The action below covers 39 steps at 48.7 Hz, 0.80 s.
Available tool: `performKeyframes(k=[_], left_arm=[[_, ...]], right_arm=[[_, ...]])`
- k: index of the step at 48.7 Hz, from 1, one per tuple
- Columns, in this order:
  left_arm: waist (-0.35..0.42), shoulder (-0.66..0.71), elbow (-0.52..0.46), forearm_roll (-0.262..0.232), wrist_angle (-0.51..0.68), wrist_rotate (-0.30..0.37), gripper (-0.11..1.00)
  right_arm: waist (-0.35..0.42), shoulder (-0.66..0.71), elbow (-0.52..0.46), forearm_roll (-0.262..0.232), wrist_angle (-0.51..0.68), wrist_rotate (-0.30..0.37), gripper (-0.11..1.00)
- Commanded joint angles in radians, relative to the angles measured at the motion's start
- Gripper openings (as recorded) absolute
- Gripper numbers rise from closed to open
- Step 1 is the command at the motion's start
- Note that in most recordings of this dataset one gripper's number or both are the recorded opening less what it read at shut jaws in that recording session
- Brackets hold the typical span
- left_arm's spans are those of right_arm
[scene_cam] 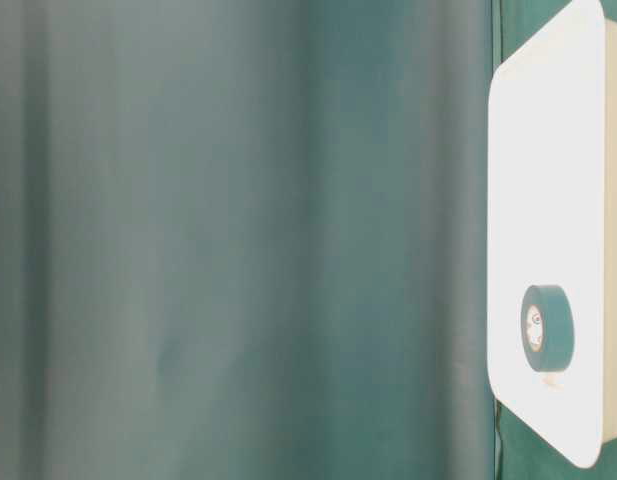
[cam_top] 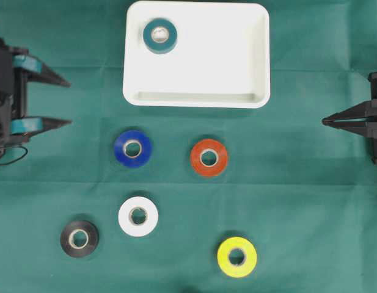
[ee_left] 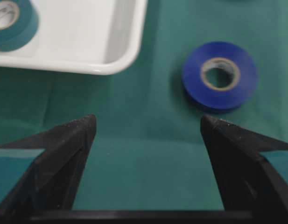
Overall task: Put the tape into the white case with the left arm.
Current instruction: 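Withdraw the left gripper back to the left side, then move the left gripper to the blue tape roll and grip its rim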
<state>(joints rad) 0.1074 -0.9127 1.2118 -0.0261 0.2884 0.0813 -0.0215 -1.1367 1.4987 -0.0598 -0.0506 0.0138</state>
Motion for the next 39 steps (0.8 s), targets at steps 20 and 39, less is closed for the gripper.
performKeyframes(k=[20, 39], left_arm=[[-0.14, -0.063, 0.012, 0.002, 0.006, 0.005, 0.9], [-0.118, 0.115, -0.028, 0.003, -0.123, 0.009, 0.9]], right_arm=[[-0.002, 0.006, -0.011, 0.0, -0.008, 0.002, -0.09], [-0.002, 0.006, -0.011, 0.002, -0.008, 0.002, -0.09]])
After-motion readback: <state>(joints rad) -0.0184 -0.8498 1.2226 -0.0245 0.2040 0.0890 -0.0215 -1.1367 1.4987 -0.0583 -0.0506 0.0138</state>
